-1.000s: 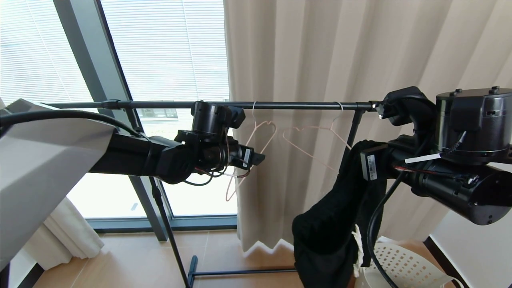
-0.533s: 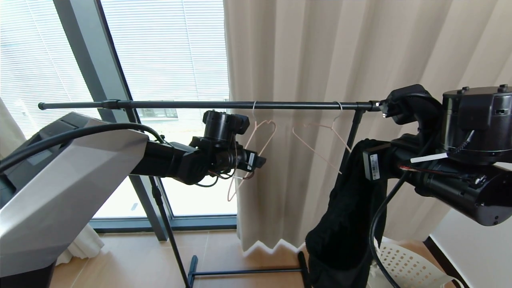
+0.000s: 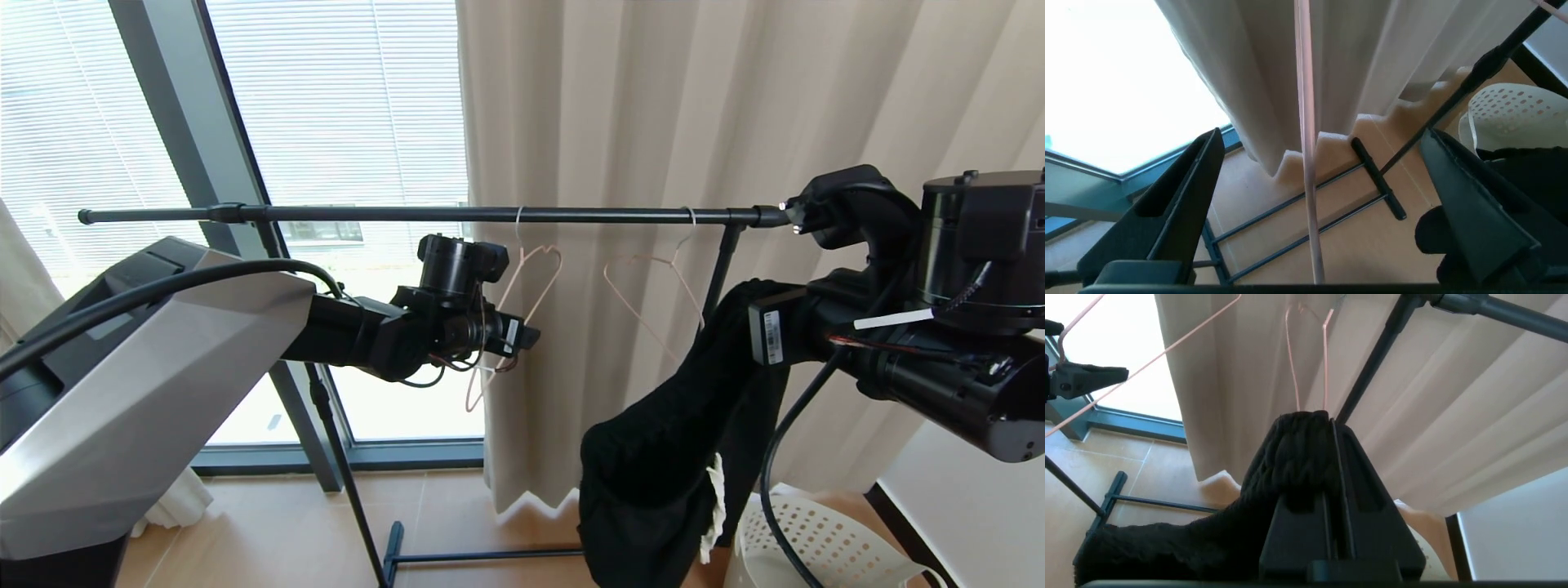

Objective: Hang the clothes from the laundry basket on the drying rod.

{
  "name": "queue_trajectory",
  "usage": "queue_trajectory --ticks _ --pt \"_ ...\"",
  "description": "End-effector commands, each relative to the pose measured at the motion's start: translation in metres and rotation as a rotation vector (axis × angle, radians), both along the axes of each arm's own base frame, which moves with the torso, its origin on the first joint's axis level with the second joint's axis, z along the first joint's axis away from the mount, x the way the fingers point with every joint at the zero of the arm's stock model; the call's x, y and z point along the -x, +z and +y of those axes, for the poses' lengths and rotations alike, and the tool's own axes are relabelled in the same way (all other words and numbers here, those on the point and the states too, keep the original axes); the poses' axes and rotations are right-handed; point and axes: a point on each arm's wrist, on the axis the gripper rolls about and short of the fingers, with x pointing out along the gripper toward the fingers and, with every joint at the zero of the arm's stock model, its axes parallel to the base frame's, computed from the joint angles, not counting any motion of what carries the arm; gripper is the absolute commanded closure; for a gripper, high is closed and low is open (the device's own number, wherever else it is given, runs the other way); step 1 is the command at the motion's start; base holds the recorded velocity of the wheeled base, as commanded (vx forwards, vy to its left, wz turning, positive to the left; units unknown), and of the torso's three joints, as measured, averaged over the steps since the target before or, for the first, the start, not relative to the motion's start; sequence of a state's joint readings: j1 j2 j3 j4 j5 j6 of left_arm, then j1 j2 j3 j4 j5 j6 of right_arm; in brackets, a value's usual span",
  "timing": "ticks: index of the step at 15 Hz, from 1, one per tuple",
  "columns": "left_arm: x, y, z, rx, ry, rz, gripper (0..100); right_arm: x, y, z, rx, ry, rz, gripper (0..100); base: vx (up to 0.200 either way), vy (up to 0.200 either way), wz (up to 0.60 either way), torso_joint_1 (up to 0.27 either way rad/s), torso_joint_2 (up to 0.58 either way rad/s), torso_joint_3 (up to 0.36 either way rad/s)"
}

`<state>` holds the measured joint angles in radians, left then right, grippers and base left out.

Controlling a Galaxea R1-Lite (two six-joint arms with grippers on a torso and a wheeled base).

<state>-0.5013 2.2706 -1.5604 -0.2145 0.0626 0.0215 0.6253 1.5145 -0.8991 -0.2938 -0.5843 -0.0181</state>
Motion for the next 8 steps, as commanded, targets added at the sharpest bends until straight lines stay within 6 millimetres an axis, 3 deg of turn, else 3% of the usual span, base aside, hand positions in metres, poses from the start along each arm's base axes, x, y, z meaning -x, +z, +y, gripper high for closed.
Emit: queue_trajectory --ticks 1,8 --pt "0.0003 0.0008 0.0 0.001 0.0 -0.002 0 0.0002 0.0001 0.0001 -0.002 0.0 -0.001 100 0.0 0.0 0.0 0.0 0.0 0.0" --pt "-0.0015 -0.0082 -0.001 -0.01 -0.001 0.015 0 0.0002 0.0001 0.0001 0.0 0.0 -0.001 100 0.0 0.0 0.0 0.0 0.0 0.0"
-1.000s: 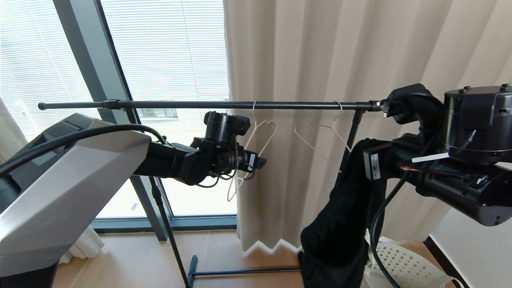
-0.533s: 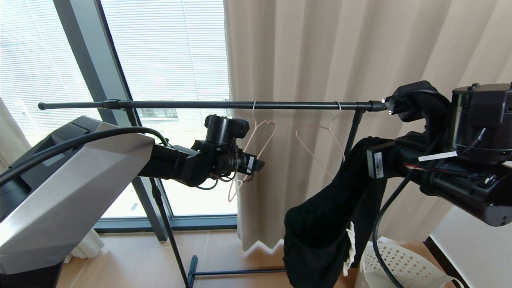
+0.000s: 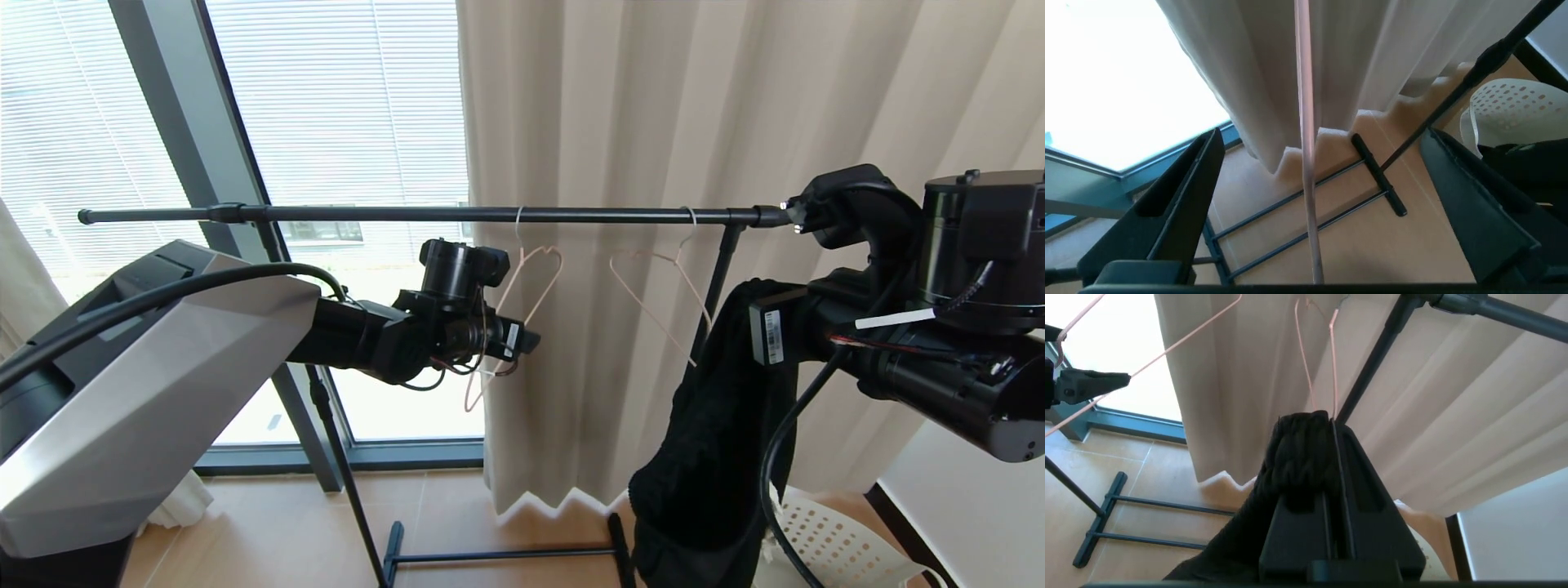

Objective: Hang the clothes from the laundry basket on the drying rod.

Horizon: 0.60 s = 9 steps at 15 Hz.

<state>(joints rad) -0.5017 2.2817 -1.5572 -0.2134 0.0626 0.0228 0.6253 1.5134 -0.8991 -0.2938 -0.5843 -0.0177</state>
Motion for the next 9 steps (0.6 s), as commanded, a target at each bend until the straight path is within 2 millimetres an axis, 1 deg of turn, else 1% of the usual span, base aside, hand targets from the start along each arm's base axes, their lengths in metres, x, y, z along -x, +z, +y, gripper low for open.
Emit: queue_trajectory --ticks 1,2,9 --pt "-0.0014 -0.0035 0.0001 -0.003 0.002 0.005 0 0.0 -0.0002 0.0002 -0.001 0.0 0.0 100 0.0 0.0 0.0 0.0 0.0 0.0" --pt "-0.0015 -0.0045 -0.0008 -0.004 0.0 0.006 100 0.0 -0.0002 0.0002 0.001 0.001 0.0 100 0.0 0.0 0.0 0.0 0.0 0.0" --pt "-0.0033 -0.0072 -0.0002 -0.003 0.003 0.01 100 -0.0015 -0.0022 0.0013 0.003 0.002 0.007 100 0.0 0.0 0.0 0.0 0.0 0.0"
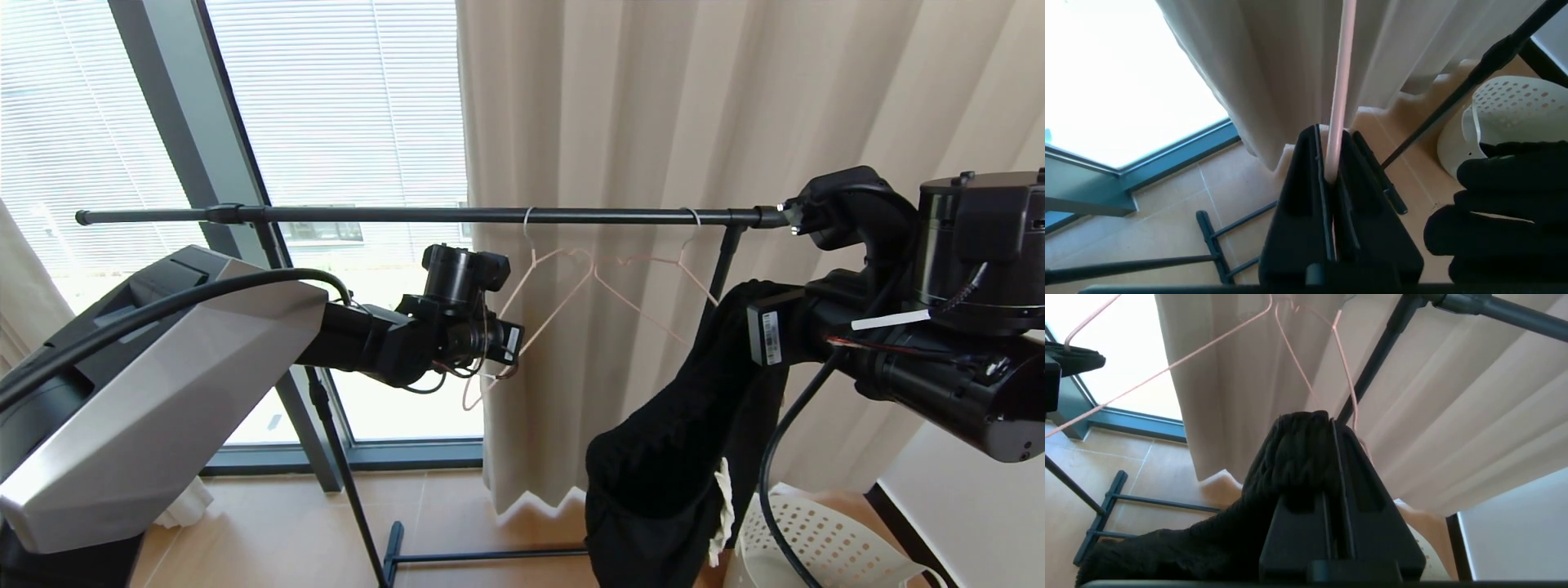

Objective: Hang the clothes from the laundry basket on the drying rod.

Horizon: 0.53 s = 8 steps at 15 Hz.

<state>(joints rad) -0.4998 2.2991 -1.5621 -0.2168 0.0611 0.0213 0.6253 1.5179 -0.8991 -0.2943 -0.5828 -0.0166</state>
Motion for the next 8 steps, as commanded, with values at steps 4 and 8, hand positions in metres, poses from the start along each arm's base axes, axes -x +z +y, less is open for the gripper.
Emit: queue_trajectory --ticks 4,8 --pt "-0.001 0.004 0.003 0.005 0.008 -0.01 100 -0.001 -0.001 0.001 0.005 0.001 0.004 100 0.0 0.0 0.0 0.0 0.0 0.0" --pt "0.003 0.026 0.005 0.036 0.01 -0.066 100 -0.001 -0.002 0.001 0.004 0.002 0.006 100 0.0 0.0 0.0 0.0 0.0 0.0"
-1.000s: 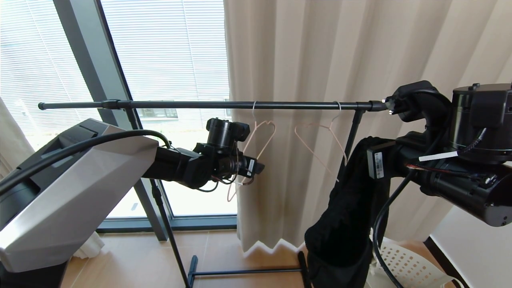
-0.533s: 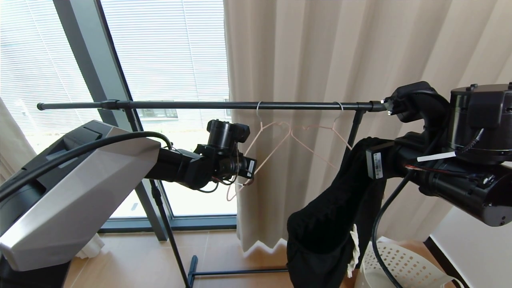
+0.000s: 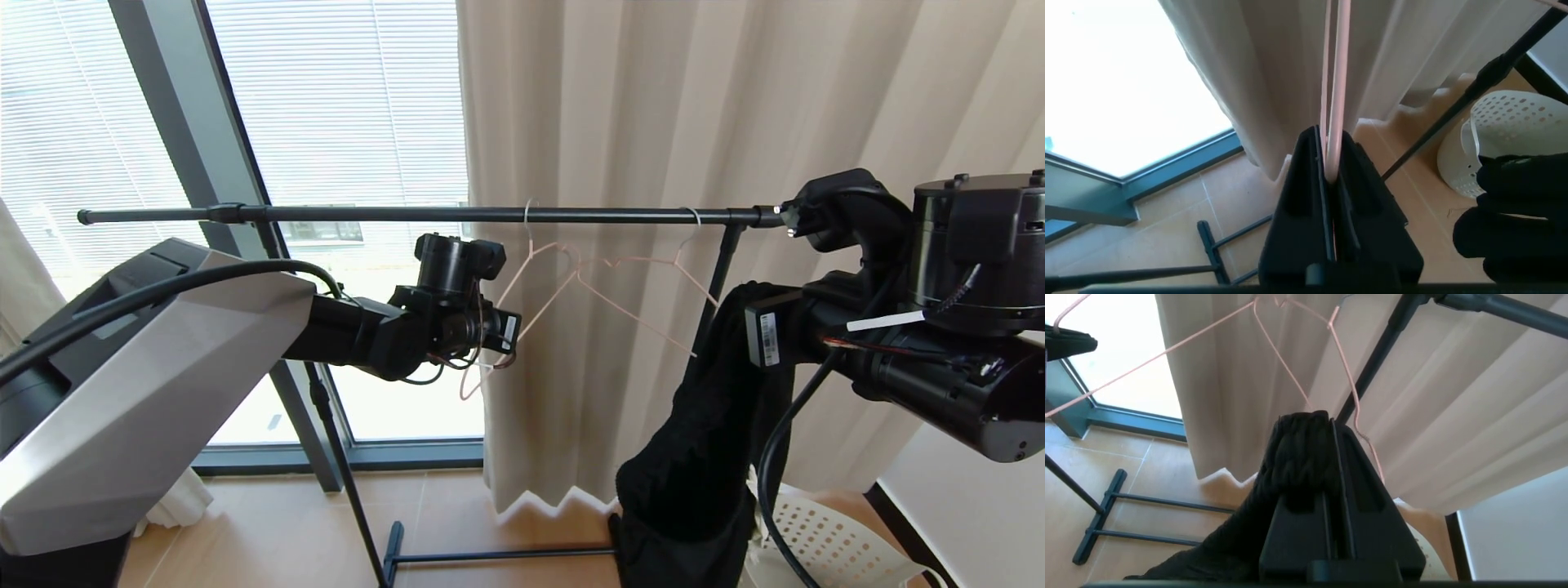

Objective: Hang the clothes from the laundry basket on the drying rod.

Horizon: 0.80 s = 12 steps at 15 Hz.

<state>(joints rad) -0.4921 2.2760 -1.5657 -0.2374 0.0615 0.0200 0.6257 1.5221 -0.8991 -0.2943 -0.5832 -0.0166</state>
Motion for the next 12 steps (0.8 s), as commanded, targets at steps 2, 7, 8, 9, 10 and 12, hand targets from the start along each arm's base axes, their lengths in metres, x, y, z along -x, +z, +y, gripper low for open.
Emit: queue_trajectory --ticks 2,7,8,9,10,12 --pt "0.007 0.02 0.003 0.02 0.0 -0.035 100 0.0 -0.001 0.001 0.002 0.002 0.002 100 0.0 0.0 0.0 0.0 0.0 0.0" --pt "0.018 0.026 0.008 0.017 -0.001 -0.03 100 0.0 -0.001 0.0 0.002 0.002 0.002 100 0.0 0.0 0.0 0.0 0.0 0.0" --pt "0.025 0.035 0.012 0.019 -0.004 -0.039 100 0.0 -0.001 0.001 0.003 0.004 0.003 100 0.0 0.0 0.0 0.0 0.0 0.0" --pt "0.031 0.04 0.015 0.022 -0.004 -0.043 100 0.001 -0.001 0.002 0.003 0.007 0.003 100 0.0 0.0 0.0 0.0 0.0 0.0" --pt "0.031 0.041 0.015 0.022 -0.004 -0.044 100 0.001 -0.001 0.001 0.003 0.007 0.003 100 0.0 0.0 0.0 0.0 0.0 0.0" --pt "0.046 0.048 0.024 0.028 -0.004 -0.061 100 0.002 -0.003 0.002 0.007 0.01 0.008 100 0.0 0.0 0.0 0.0 0.0 0.0"
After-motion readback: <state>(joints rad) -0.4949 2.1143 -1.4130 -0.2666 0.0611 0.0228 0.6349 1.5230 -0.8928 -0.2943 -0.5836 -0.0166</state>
